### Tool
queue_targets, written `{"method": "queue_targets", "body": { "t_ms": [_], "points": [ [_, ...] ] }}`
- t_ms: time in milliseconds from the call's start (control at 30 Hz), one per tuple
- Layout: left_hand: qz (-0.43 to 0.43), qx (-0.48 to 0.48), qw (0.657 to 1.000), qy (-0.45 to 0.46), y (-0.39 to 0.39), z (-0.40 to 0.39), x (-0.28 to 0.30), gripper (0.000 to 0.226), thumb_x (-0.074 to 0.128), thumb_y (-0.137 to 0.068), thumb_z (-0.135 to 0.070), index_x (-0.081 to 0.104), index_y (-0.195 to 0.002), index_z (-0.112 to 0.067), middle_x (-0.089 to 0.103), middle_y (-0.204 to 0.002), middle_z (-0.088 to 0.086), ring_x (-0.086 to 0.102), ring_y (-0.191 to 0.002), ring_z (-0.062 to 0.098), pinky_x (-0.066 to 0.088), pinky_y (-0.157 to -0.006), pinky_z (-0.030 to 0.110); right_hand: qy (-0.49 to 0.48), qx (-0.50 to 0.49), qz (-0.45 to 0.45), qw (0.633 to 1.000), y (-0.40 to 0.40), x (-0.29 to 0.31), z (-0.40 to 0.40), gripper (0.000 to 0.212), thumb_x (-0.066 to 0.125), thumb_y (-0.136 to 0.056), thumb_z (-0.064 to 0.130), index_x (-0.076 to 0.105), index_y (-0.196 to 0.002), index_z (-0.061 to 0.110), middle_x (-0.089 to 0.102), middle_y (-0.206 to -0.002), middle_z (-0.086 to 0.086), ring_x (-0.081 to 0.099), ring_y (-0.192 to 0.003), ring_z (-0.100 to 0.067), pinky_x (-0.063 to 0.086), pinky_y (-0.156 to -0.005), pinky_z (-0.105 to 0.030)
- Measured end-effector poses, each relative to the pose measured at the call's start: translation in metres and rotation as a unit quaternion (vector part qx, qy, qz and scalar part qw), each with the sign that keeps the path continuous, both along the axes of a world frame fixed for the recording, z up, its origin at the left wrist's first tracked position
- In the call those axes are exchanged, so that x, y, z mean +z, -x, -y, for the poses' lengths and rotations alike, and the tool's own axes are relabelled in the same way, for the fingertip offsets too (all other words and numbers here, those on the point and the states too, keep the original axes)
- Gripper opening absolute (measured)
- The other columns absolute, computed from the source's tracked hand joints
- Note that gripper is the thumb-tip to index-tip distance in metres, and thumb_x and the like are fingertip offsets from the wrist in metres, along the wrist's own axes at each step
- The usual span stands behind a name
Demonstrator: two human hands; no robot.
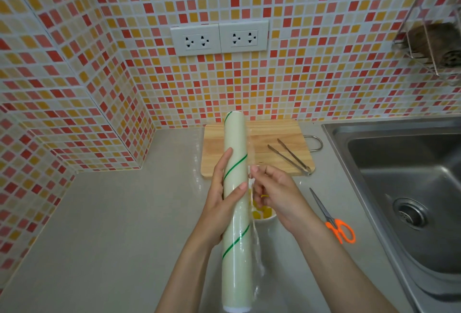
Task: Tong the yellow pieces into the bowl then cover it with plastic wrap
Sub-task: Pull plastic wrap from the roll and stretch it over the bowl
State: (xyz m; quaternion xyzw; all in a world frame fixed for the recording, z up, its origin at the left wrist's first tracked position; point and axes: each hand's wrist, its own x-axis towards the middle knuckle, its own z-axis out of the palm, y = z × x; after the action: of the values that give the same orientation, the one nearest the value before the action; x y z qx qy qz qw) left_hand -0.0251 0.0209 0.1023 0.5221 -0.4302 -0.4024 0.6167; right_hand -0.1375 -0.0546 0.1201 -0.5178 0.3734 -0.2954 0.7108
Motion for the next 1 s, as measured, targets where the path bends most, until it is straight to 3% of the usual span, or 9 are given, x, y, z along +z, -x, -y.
{"method": "queue_targets", "body": {
  "t_ms": [100, 233, 400, 500, 633, 733, 833, 900, 1000],
  "points": [
    [-0.004, 0.004, 1.000, 0.003, -0.003, -0.001, 0.002, 0.061, 0.057, -0.087, -0.022, 0.033, -0.135, -0.050, 0.053, -0.123, -0.033, 0.060, -0.108, 0.003, 0.050, -0.078, 0.016, 0.013, -0.026, 0.019, 0.999, -0.006, -0.005, -0.001, 0.017, 0.054, -0.092, 0.019, 0.060, -0.077, 0.013, 0.052, -0.066, -0.008, 0.047, -0.052, -0.012, 0.040, -0.042, -0.020],
    [-0.035, 0.021, 0.999, -0.014, -0.005, -0.001, 0.002, 0.058, 0.054, -0.089, -0.025, 0.032, -0.134, -0.055, 0.054, -0.126, -0.025, 0.066, -0.087, 0.017, 0.055, -0.070, 0.026, 0.028, -0.112, 0.050, 0.992, -0.009, -0.012, -0.006, 0.030, 0.044, -0.096, 0.017, 0.055, -0.068, 0.017, 0.046, -0.045, 0.004, 0.038, -0.032, -0.010, 0.033, -0.036, -0.017],
    [-0.054, 0.033, 0.998, -0.018, -0.006, 0.004, 0.001, 0.060, 0.047, -0.093, -0.017, 0.029, -0.134, -0.057, 0.050, -0.132, -0.029, 0.060, -0.107, 0.002, 0.051, -0.081, 0.020, 0.079, -0.181, 0.036, 0.980, -0.015, -0.013, -0.010, 0.034, 0.041, -0.097, 0.017, 0.048, -0.063, 0.019, 0.048, -0.045, 0.005, 0.042, -0.038, -0.015, 0.038, -0.041, -0.024],
    [-0.081, 0.032, 0.995, -0.045, -0.010, 0.003, 0.000, 0.063, 0.054, -0.090, -0.018, 0.032, -0.131, -0.061, 0.058, -0.131, -0.003, 0.065, -0.096, 0.021, 0.055, -0.077, 0.033, 0.064, -0.184, 0.065, 0.979, -0.014, -0.010, -0.012, 0.033, 0.038, -0.098, 0.019, 0.046, -0.066, 0.019, 0.046, -0.048, 0.004, 0.038, -0.030, -0.013, 0.033, -0.035, -0.019],
    [-0.075, 0.028, 0.995, -0.065, -0.014, 0.000, 0.000, 0.072, 0.066, -0.080, -0.026, 0.029, -0.126, -0.067, 0.065, -0.114, -0.014, 0.065, -0.102, 0.028, 0.055, -0.081, 0.051, 0.143, -0.213, 0.000, 0.966, -0.012, -0.006, -0.013, 0.028, 0.039, -0.098, 0.025, 0.047, -0.072, 0.018, 0.043, -0.045, 0.009, 0.035, -0.035, -0.007, 0.033, -0.038, -0.018],
    [-0.049, 0.049, 0.995, -0.076, -0.020, -0.002, -0.001, 0.083, 0.073, -0.073, -0.031, 0.023, -0.125, -0.072, 0.065, -0.112, -0.002, 0.068, -0.096, 0.026, 0.057, -0.073, 0.038, 0.177, -0.229, -0.020, 0.957, -0.009, -0.002, -0.008, 0.025, 0.041, -0.097, 0.023, 0.049, -0.073, 0.019, 0.043, -0.044, 0.008, 0.037, -0.039, -0.005, 0.034, -0.046, -0.023],
    [-0.055, 0.076, 0.992, -0.085, -0.024, 0.000, -0.003, 0.084, 0.072, -0.074, -0.035, 0.018, -0.127, -0.072, 0.062, -0.111, -0.013, 0.068, -0.094, 0.008, 0.055, -0.067, 0.022, 0.185, -0.232, -0.029, 0.955, -0.007, -0.002, -0.005, 0.025, 0.042, -0.096, 0.022, 0.050, -0.073, 0.023, 0.044, -0.042, 0.009, 0.036, -0.039, -0.006, 0.035, -0.048, -0.026],
    [-0.070, 0.056, 0.991, -0.097, -0.024, 0.002, -0.003, 0.079, 0.071, -0.074, -0.041, 0.019, -0.126, -0.072, 0.064, -0.118, -0.011, 0.067, -0.101, 0.012, 0.054, -0.067, 0.023, 0.203, -0.231, -0.051, 0.950, -0.005, -0.002, -0.002, 0.024, 0.043, -0.095, 0.019, 0.051, -0.073, 0.022, 0.044, -0.045, 0.008, 0.037, -0.043, -0.009, 0.037, -0.048, -0.030],
    [-0.090, 0.046, 0.989, -0.109, -0.032, 0.000, -0.003, 0.076, 0.066, -0.070, -0.044, 0.022, -0.128, -0.068, 0.070, -0.104, -0.003, 0.069, -0.090, 0.016, 0.055, -0.065, 0.026, 0.224, -0.251, -0.076, 0.939, 0.005, -0.002, 0.012, 0.025, 0.045, -0.094, 0.014, 0.052, -0.071, 0.023, 0.043, -0.053, 0.001, 0.038, -0.049, -0.017, 0.035, -0.051, -0.032]
  ]
}}
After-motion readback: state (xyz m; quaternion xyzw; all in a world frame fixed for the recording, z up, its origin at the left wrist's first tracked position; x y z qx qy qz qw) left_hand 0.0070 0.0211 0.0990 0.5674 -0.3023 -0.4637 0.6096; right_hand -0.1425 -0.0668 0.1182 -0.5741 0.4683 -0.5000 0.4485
